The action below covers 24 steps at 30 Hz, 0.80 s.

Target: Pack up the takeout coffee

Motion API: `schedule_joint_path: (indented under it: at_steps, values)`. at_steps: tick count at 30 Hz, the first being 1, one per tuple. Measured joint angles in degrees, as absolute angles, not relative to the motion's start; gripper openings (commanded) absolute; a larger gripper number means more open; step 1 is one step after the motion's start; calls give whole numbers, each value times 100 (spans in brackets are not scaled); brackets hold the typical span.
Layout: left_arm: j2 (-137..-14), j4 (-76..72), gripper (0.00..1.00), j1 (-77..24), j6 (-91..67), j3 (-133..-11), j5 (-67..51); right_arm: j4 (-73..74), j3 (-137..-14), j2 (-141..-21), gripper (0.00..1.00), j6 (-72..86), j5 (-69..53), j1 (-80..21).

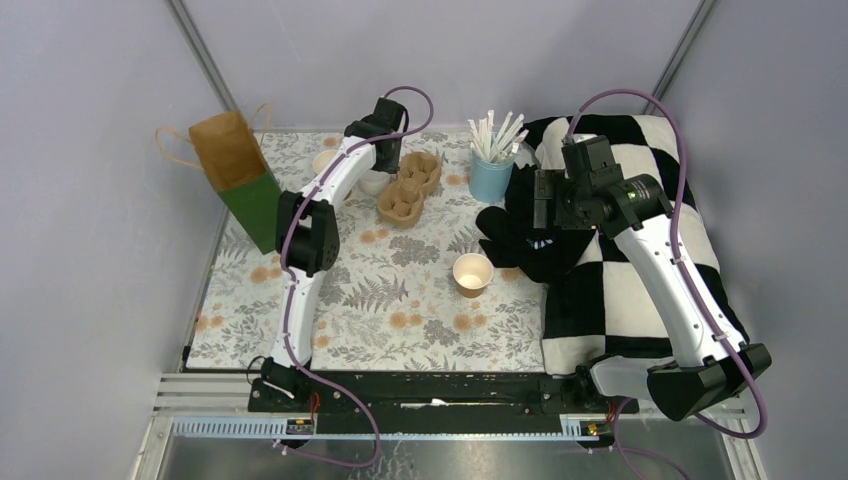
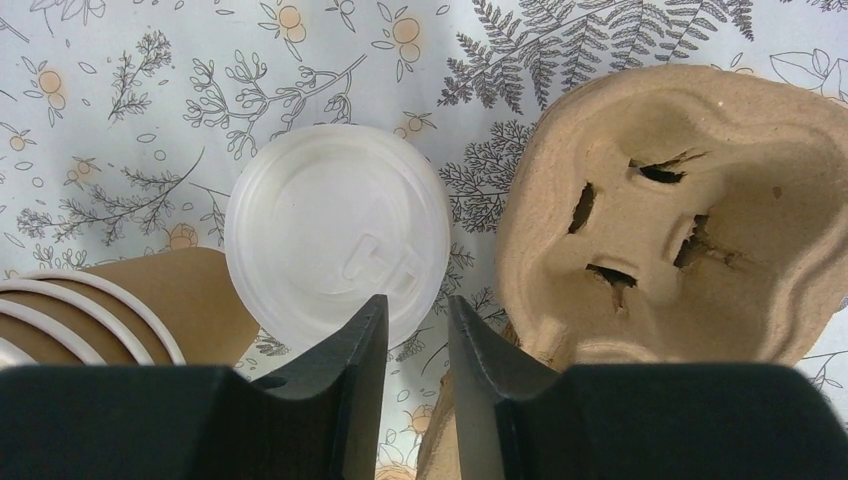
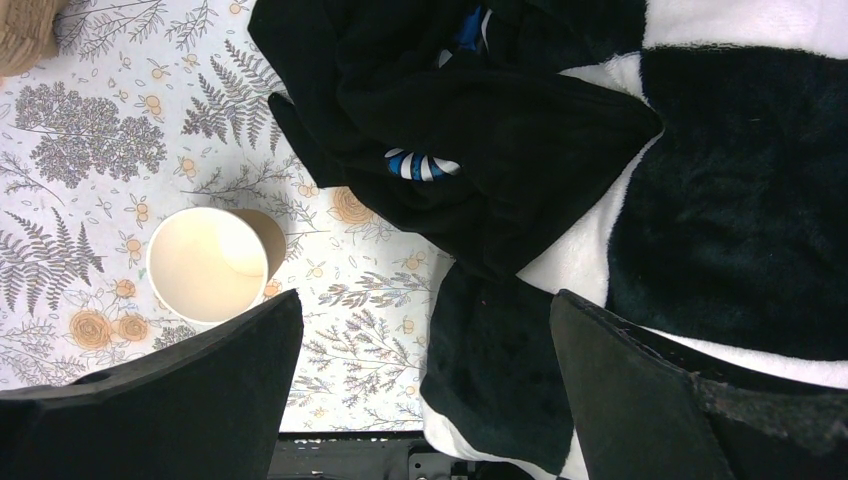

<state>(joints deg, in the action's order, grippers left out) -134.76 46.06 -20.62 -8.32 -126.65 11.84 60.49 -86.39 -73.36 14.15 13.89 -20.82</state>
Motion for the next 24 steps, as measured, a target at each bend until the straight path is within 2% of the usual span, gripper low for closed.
schedule_joint_path:
  at_steps: [10, 24]
  values:
    - [-13585, 4545, 28, -2062, -753, -12665, 1160, 6049, -8641, -7336, 100, 1415, 1387, -2082]
    - [-13797, 4534, 9, -2062, -672, -12750, 1201, 6049, -8641, -7336, 100, 1415, 1382, -2082]
